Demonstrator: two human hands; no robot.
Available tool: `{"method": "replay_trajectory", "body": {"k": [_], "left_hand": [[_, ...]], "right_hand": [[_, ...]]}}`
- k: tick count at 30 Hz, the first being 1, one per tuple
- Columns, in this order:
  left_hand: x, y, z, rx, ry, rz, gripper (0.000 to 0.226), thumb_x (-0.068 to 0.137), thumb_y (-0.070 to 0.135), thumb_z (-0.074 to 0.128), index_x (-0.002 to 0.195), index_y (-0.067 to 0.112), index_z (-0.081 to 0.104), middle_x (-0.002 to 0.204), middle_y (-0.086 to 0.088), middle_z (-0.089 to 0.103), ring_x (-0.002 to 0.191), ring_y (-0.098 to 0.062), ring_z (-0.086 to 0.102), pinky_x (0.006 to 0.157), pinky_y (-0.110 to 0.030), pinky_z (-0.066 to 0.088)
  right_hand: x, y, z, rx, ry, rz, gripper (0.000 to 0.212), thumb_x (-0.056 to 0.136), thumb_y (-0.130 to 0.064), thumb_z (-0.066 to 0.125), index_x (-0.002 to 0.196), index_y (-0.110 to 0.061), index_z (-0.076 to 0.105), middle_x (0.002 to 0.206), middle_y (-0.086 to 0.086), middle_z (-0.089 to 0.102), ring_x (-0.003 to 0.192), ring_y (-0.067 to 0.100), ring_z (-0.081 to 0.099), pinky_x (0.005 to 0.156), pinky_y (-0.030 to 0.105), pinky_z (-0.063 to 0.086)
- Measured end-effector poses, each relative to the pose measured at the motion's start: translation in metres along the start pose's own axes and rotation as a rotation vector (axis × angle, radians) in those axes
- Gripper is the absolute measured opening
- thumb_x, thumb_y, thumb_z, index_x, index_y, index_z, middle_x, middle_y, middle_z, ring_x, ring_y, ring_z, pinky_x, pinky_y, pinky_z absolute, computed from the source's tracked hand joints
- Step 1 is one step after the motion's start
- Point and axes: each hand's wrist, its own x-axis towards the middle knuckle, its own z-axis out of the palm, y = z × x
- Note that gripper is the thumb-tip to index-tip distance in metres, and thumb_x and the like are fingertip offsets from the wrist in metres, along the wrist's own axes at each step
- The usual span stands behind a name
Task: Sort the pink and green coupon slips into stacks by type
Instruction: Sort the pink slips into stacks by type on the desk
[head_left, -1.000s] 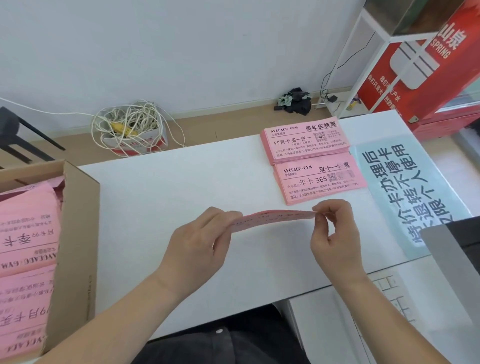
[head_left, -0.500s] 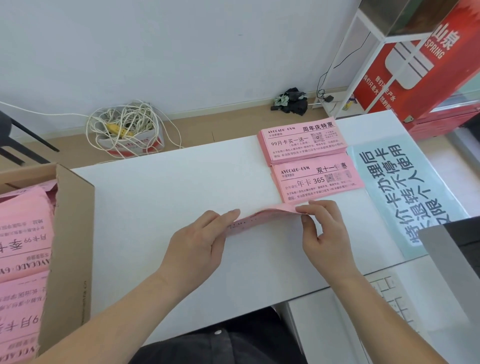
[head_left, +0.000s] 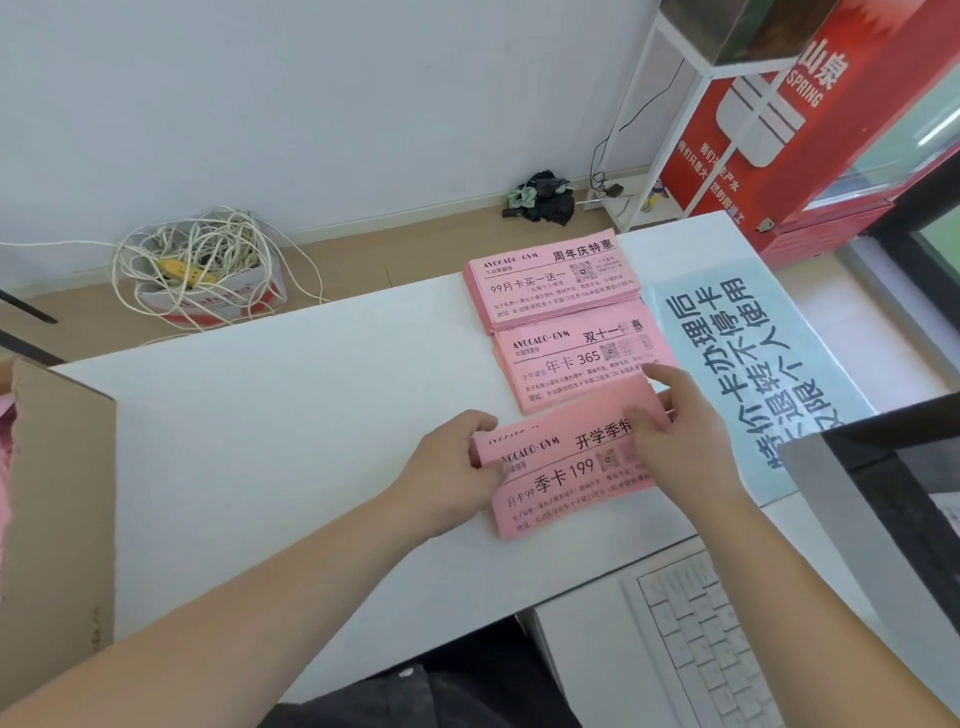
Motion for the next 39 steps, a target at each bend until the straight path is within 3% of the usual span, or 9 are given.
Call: {"method": "replay_trajectory", "body": {"k": [4, 7, 10, 16, 24, 31, 35, 37, 39], "left_hand": [[0.002, -0.001, 0.004, 0.274, 0.12, 0.046, 0.068, 0.091, 0.036, 0.069, 0.151, 0.025, 0.038, 0.123, 0.009, 0.053, 0.104, -0.014, 0.061, 0.093, -0.031, 0.05], [-0.013, -0.011, 0.005, 0.49, 0.176, 0.181, 0.09, 0.084, 0.056, 0.071, 0.157, 0.03, 0.025, 0.152, 0.008, 0.029, 0.136, -0.015, 0.036, 0.112, -0.032, 0.035], [-0.013, -0.017, 0.016, 0.691, 0.069, 0.254, 0.109, 0.075, 0.071, 0.066, 0.16, 0.037, 0.007, 0.166, 0.007, 0.004, 0.15, -0.015, 0.001, 0.121, -0.04, 0.013], [-0.001, -0.011, 0.025, 0.728, 0.086, 0.345, 0.105, 0.075, 0.069, 0.067, 0.159, 0.035, 0.014, 0.165, 0.01, 0.013, 0.145, -0.013, 0.006, 0.117, -0.038, 0.015], [-0.003, -0.015, 0.025, 0.795, 0.081, 0.409, 0.096, 0.083, 0.07, 0.057, 0.159, 0.031, 0.016, 0.164, 0.013, 0.02, 0.143, -0.015, 0.015, 0.117, -0.036, 0.021], [-0.006, -0.01, 0.027, 0.866, 0.059, 0.377, 0.1, 0.083, 0.077, 0.052, 0.161, 0.029, 0.01, 0.169, 0.008, 0.009, 0.149, -0.016, 0.01, 0.12, -0.038, 0.018], [-0.018, -0.008, 0.024, 0.696, 0.067, 0.316, 0.091, 0.089, 0.065, 0.058, 0.161, 0.029, 0.015, 0.17, 0.006, 0.005, 0.151, -0.015, 0.008, 0.125, -0.033, 0.013], [-0.032, -0.01, 0.022, 0.505, 0.097, 0.241, 0.074, 0.095, 0.049, 0.061, 0.158, 0.028, 0.028, 0.166, 0.01, 0.021, 0.149, -0.011, 0.022, 0.122, -0.022, 0.019], [-0.046, -0.008, 0.022, 0.304, 0.079, 0.155, 0.059, 0.097, 0.035, 0.064, 0.151, 0.029, 0.042, 0.146, 0.021, 0.042, 0.13, -0.007, 0.046, 0.101, -0.005, 0.035]], "right_hand": [[0.003, 0.024, -0.003, -0.091, 0.016, 0.058, 0.079, 0.092, -0.031, 0.069, 0.157, -0.035, 0.025, 0.136, -0.005, 0.051, 0.111, 0.013, 0.059, 0.082, 0.038, 0.055], [-0.006, 0.035, -0.007, -0.125, -0.081, 0.07, 0.111, 0.076, -0.04, 0.086, 0.159, -0.042, 0.013, 0.15, -0.012, 0.036, 0.14, 0.014, 0.037, 0.111, 0.048, 0.042], [-0.013, 0.037, -0.007, -0.276, -0.28, 0.026, 0.134, 0.061, -0.046, 0.094, 0.159, -0.05, 0.002, 0.164, -0.02, 0.014, 0.152, 0.008, 0.011, 0.121, 0.051, 0.026], [0.0, 0.032, -0.007, -0.479, -0.414, -0.114, 0.14, 0.057, -0.047, 0.095, 0.159, -0.05, -0.001, 0.167, -0.026, -0.008, 0.152, 0.0, -0.016, 0.127, 0.047, 0.013], [0.013, 0.02, -0.009, -0.665, -0.391, -0.286, 0.138, 0.051, -0.063, 0.09, 0.161, -0.041, 0.01, 0.15, -0.021, 0.028, 0.147, 0.007, 0.012, 0.12, 0.039, 0.03], [0.006, 0.021, -0.009, -0.682, -0.384, -0.259, 0.131, 0.059, -0.065, 0.087, 0.161, -0.042, 0.009, 0.161, -0.019, 0.017, 0.151, 0.007, 0.002, 0.123, 0.038, 0.022], [-0.013, 0.025, -0.014, -0.532, -0.314, -0.146, 0.13, 0.062, -0.055, 0.091, 0.159, -0.051, 0.004, 0.167, -0.022, -0.012, 0.154, 0.004, -0.011, 0.122, 0.05, 0.022], [-0.024, 0.03, -0.015, -0.486, -0.249, -0.054, 0.127, 0.065, -0.051, 0.091, 0.159, -0.048, 0.006, 0.169, -0.014, -0.007, 0.155, 0.011, -0.003, 0.12, 0.053, 0.026], [-0.03, 0.037, -0.011, -0.498, -0.224, -0.011, 0.119, 0.071, -0.047, 0.089, 0.161, -0.041, 0.011, 0.17, -0.005, 0.003, 0.155, 0.016, 0.002, 0.12, 0.052, 0.028]]}}
